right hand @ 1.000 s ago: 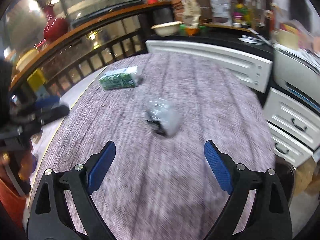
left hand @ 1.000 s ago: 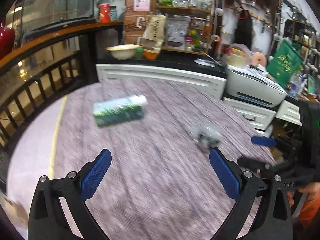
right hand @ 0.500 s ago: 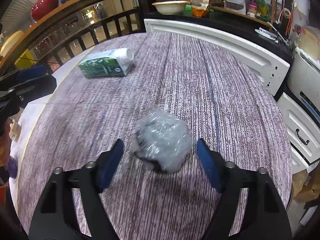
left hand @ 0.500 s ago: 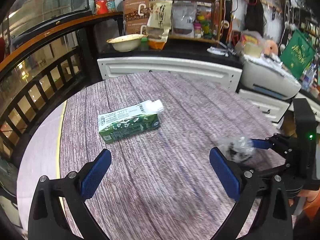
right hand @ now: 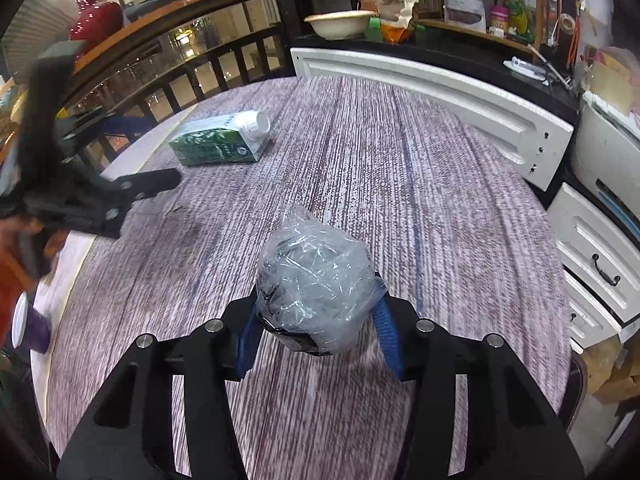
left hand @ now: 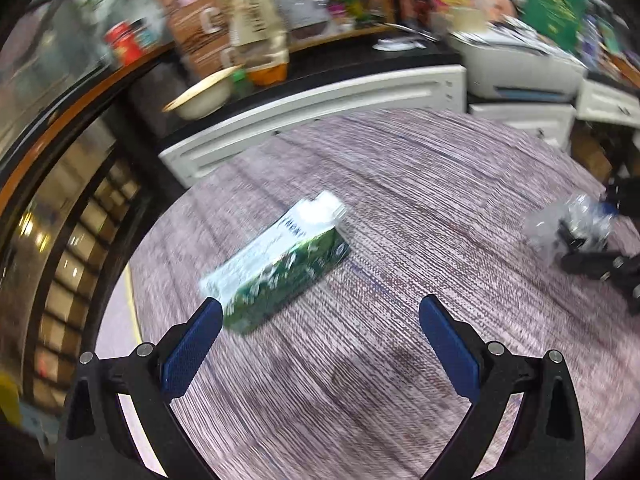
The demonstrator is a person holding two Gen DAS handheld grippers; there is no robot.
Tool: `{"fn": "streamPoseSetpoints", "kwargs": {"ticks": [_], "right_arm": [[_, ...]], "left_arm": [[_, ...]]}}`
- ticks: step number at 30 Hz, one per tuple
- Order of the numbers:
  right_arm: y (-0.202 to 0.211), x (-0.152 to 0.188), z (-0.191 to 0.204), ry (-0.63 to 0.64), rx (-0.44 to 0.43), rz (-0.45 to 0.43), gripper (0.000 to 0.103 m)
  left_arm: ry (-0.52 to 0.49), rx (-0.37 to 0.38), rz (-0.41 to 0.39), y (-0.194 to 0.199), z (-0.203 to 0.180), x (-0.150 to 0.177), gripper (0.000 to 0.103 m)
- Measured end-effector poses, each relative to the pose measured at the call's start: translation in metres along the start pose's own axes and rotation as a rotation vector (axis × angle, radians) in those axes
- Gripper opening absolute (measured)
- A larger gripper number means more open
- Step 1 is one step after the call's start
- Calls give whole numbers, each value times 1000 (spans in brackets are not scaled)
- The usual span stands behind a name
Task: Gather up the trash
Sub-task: 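Grasp the clear plastic bag with the right gripper, then grasp the green-and-white milk carton with the left gripper while the right holds the clear bag, then carry the clear bag over the bin and open the right gripper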
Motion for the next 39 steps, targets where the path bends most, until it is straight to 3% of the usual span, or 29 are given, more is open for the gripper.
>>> {"fn": "streamPoseSetpoints", "kwargs": {"ticks": [6,15,20,23,25,31,39], "right_arm": [[28,13,4,24,-29,-16,50],[40,35,-1,-31,-114,29,50],[37,40,-8,-75,-120,36,50],[34,41,-15,-117,-134,34,50],[33,42,-20,-146,-136,29,50],[37,43,-33,-195,-131,6,50],[55,52,-43,-239,-124,-27,50]], "left_arm": [[-153,-1,56,-22,17,-9,97],[-319,159,125,-58,26,-14,97],[-383,209,140,-76,22,-14,97],[-354,273,150,-83,23,-14,90],[-351,274,161,-89,23,-13,84],[-261,303,138,-89,31,-14,54],[-178,300,98,-77,14,-6,51]]}}
Point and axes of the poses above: each gripper's, at about its wrist camera, not at the fingertips, and y roughly against the way its jaws point, z to its left, x to its underside, the point moved 3 cm from there along -y, roughly the way its jaws point, and after that the axes turned 4 degrees about -z, right-handed, at the moved point
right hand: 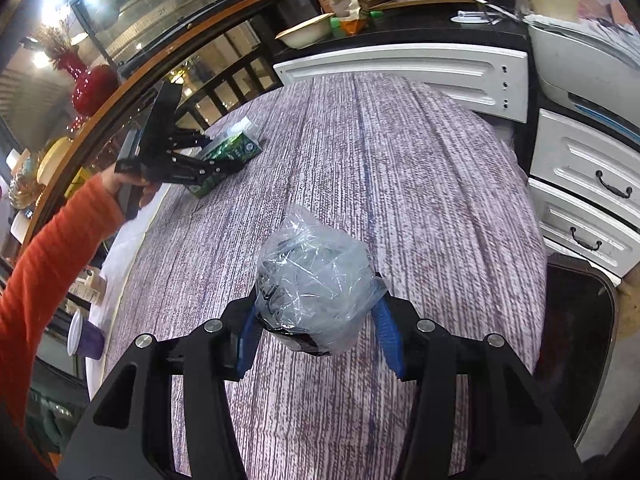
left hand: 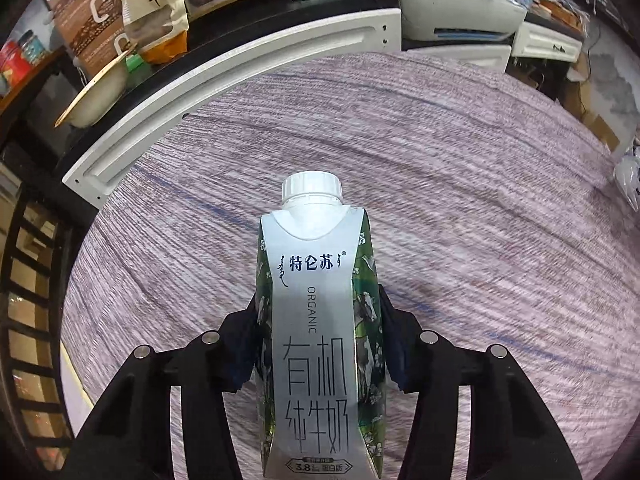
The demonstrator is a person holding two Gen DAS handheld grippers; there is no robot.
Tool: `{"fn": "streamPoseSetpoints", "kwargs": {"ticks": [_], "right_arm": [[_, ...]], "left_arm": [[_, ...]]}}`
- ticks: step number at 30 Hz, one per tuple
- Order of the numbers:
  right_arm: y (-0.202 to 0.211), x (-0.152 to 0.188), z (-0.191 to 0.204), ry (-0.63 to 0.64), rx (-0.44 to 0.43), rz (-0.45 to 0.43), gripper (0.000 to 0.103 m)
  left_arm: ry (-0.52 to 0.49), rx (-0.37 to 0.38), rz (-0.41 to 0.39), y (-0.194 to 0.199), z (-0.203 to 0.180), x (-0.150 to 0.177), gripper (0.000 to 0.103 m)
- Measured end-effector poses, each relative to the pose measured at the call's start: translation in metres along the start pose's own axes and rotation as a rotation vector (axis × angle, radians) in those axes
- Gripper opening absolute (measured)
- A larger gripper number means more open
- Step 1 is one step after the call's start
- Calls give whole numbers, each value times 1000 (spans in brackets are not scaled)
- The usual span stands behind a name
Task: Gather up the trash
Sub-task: 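Carry the clear bag over the bin and open the right gripper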
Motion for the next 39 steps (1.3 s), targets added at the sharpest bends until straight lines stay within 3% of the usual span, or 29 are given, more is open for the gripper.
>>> {"fn": "streamPoseSetpoints", "kwargs": {"ticks": [10,15,26,32,39], "right_arm": [[38,20,-29,-62,19,-56,50],[64,34,-48,-95,39,-95,50],[120,73,-115,-216,131,-183,50],[131,94,-155,-259,240,-195,50],[112,116,-189,-266,365,-160,50]], "left_arm": [[226,69,-127,29,-46,-14,51],[322,154,-195,44,-81,-24,51],[308,359,-378,82,-204,-69,51],[276,361,-409,83,-262,-91,51],[271,407,-393,68,-312,-104,51]]}}
Point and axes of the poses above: each gripper's, at about its wrist camera, not at the fingertips, and y roughly against the way its jaws point, z to its left, x to its underside, the point moved 3 cm from there along -y, roughly the way its jaws point, and after that the axes turned 4 degrees about -z, right-handed, at the moved point
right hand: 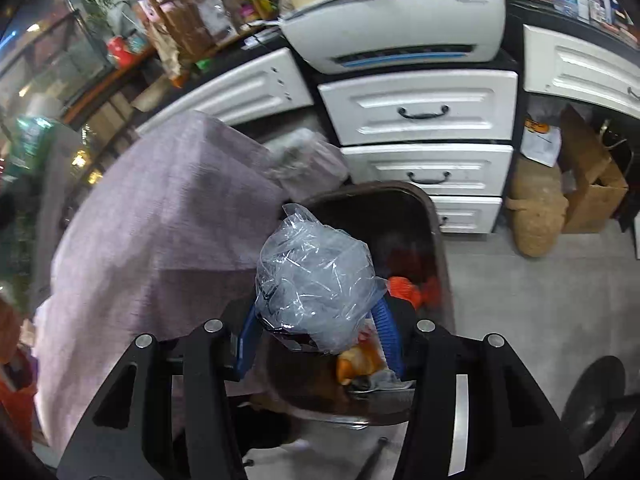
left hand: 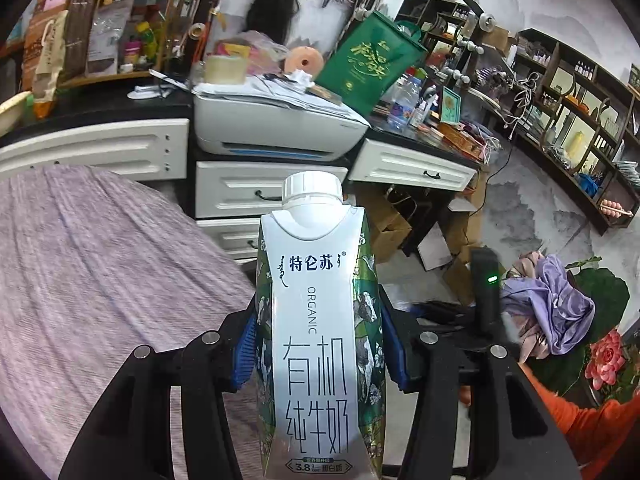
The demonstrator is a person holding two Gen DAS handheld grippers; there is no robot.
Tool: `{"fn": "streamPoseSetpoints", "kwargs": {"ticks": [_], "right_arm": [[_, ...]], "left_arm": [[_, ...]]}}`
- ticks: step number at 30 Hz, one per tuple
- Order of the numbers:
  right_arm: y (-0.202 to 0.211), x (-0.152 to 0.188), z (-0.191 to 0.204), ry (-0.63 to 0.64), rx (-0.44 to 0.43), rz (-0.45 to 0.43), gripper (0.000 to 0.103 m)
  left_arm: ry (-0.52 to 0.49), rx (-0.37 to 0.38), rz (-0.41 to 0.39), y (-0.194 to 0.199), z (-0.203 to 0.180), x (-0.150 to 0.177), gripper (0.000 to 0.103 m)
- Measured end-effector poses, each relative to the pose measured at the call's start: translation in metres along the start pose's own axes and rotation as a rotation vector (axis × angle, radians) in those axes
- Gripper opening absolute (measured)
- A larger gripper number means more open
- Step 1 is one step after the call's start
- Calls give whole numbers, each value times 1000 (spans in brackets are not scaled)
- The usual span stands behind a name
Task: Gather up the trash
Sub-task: 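Carry the clear bag over the bin and open the right gripper, then move the milk carton over the bin and open the left gripper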
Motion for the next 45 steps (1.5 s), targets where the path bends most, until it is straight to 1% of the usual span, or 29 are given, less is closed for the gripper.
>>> {"fn": "streamPoseSetpoints", "kwargs": {"ticks": [6,7,8,10,11,14,17,20,23,26,30,32,38,42,45], "right_arm": [[-34,14,-18,-10,61,45,51],[-41,17,-20,-11,71,52,55],[-47,19,-23,-13,83,62,67],[-60,27,-31,-30,103,80,77],[-64,30,-35,-46,108,86,77],[-65,40,-43,-94,89,106,77],[-57,45,-49,-106,101,97,77],[-41,43,-56,-108,126,65,77],[-20,39,-63,-111,157,21,78],[1,33,-70,-118,190,-29,81],[21,30,-76,-109,225,-62,81],[30,29,-76,-104,230,-77,81],[55,25,-82,-95,263,-124,83],[67,22,-88,-106,277,-146,83],[74,20,-92,-109,284,-156,83]], "left_arm": [[-7,7,22,-22,-20,10,51],[-5,3,22,-24,-22,12,51],[-5,-1,22,-26,-24,14,51],[4,7,25,-30,-27,17,51],[14,9,32,-33,-27,19,51],[14,-14,45,-41,-29,23,51],[23,-36,63,-49,-29,27,51],[58,-11,70,-56,-30,27,51],[34,-29,64,-62,-36,25,51],[29,-49,81,-72,-43,26,51],[17,-86,124,-93,-50,34,51],[28,-89,162,-106,-53,39,51],[25,-109,225,-134,-59,49,51],[26,-127,281,-153,-57,57,51],[55,-146,334,-170,-51,63,51]]}}
Point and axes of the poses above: each gripper's, at about its wrist camera, not at the fingertips, and y roughly against the way its jaws point, z to its left, x to its underside, the point moved 3 cm from there along -y, roughly the way its jaws point, and after that the axes turned 4 degrees about -z, right-handed, at the moved point
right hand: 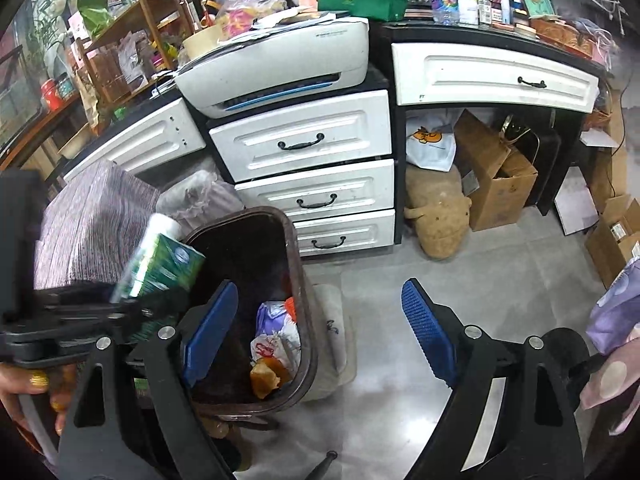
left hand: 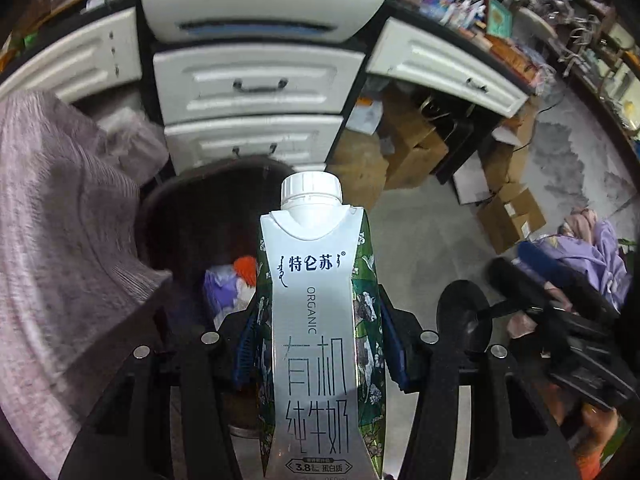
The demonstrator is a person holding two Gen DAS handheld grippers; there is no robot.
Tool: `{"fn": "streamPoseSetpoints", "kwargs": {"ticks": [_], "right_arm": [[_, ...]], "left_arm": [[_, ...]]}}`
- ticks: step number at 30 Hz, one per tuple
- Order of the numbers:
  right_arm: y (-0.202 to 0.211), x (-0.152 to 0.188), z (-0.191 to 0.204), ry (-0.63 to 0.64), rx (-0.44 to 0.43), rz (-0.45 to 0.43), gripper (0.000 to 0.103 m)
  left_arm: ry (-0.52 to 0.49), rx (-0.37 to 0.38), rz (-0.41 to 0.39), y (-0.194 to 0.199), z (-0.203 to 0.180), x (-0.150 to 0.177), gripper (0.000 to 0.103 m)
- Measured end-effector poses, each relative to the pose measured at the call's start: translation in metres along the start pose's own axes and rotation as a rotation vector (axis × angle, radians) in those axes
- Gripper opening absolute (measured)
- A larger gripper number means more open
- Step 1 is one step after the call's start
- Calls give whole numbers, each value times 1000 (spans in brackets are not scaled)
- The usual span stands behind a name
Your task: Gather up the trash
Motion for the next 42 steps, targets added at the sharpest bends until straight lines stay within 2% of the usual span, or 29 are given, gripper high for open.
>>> {"fn": "streamPoseSetpoints", "kwargs": {"ticks": [4,8,11,15,17,19,23,25,27,31,35,39,42], "right_arm": [[2,-1,-1,0,5,-6,83],[3,-1,-2,-6,8,-9,83],[8,-4,-3,-9,21,-28,83],[24,-10,-3,-9,81,-76,84],[34,-13,2,0,103,-107,89],[47,-14,14,23,107,-137,89],[68,-11,49,65,59,-181,97],[82,-7,66,74,23,-229,97],[99,-1,87,79,-20,-286,97],[122,10,124,87,-72,-315,97],[149,27,154,106,-142,-354,97],[175,45,174,149,-158,-412,97],[194,65,185,200,-216,-447,97]], "left_arm": [[-15,-34,12,-12,-1,-1,52],[-39,-31,32,-16,-7,1,67],[-61,-40,2,-8,-13,2,69],[-60,-49,-104,28,-18,1,72],[-59,-53,-190,59,-17,5,80],[-58,-77,-269,88,-17,11,84],[-32,-119,-390,139,-7,27,93],[-21,-158,-470,167,0,42,97],[-15,-207,-526,192,9,58,97],[29,-306,-594,229,23,90,97],[123,-387,-638,261,45,126,97],[186,-444,-682,291,57,160,97],[219,-486,-707,308,59,183,97]]}}
Point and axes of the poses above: each gripper's, at about its wrist camera, not at the fingertips, and y roughly against the way its jaws point, z to its left, x to its underside, the point moved 3 cm from there along -y, roughly the way its jaws point, and after that the axes turned 4 degrees about -z, right-handed, at the moved point
